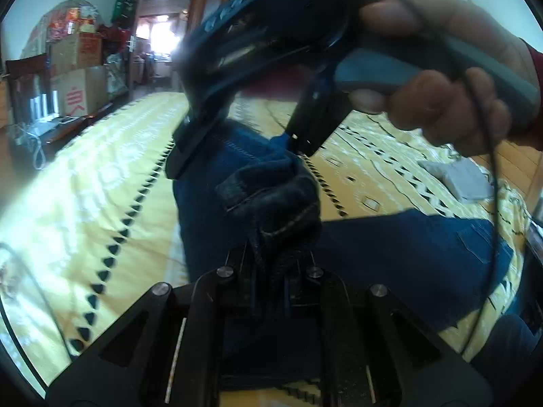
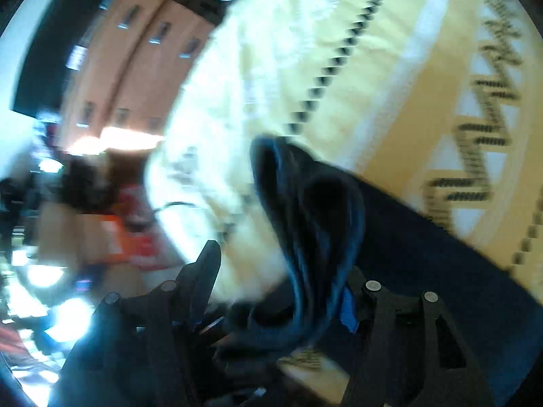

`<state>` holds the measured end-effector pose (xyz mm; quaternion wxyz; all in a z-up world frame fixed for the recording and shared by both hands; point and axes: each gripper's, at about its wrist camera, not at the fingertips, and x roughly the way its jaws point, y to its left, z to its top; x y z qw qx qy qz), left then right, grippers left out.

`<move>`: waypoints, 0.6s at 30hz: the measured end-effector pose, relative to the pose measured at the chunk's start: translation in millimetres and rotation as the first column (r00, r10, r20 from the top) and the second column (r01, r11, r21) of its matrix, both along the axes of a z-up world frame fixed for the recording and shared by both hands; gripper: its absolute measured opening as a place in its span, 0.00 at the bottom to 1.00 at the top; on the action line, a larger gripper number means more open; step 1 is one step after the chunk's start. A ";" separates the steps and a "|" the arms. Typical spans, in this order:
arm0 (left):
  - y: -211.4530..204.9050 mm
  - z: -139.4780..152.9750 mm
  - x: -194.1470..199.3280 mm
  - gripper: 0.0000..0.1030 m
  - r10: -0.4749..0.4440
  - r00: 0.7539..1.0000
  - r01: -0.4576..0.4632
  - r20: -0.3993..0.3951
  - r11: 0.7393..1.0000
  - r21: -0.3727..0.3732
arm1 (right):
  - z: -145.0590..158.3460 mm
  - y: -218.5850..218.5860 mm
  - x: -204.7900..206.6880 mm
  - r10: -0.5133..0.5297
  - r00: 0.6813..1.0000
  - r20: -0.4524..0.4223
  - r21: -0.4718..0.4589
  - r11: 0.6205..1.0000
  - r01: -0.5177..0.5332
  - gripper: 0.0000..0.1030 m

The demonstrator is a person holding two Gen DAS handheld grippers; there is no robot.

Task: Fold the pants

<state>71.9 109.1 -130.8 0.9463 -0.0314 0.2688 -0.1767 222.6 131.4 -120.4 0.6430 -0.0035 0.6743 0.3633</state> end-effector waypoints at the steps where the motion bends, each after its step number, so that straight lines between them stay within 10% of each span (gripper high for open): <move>1: -1.4 -1.8 -1.8 0.11 -0.002 1.000 0.002 -0.005 1.000 -0.004 | -2.2 -7.6 2.9 -0.020 1.000 0.014 -0.005 1.000 0.020 0.53; 4: -4.8 -1.2 -4.3 0.11 -0.002 1.000 0.002 -0.023 1.000 -0.014 | -12.3 -35.1 7.6 -0.069 0.998 0.014 0.026 0.997 0.069 0.21; 11: -65.2 23.2 -22.1 0.12 -0.175 0.984 0.174 0.020 0.983 0.052 | -18.0 -170.6 -24.1 -0.281 0.960 -0.019 0.316 0.909 0.272 0.17; 18: -175.5 5.1 -36.0 0.14 -0.389 0.919 0.394 -0.067 0.916 0.075 | -57.1 -324.1 -56.5 -0.465 0.883 -0.066 0.407 0.795 0.449 0.17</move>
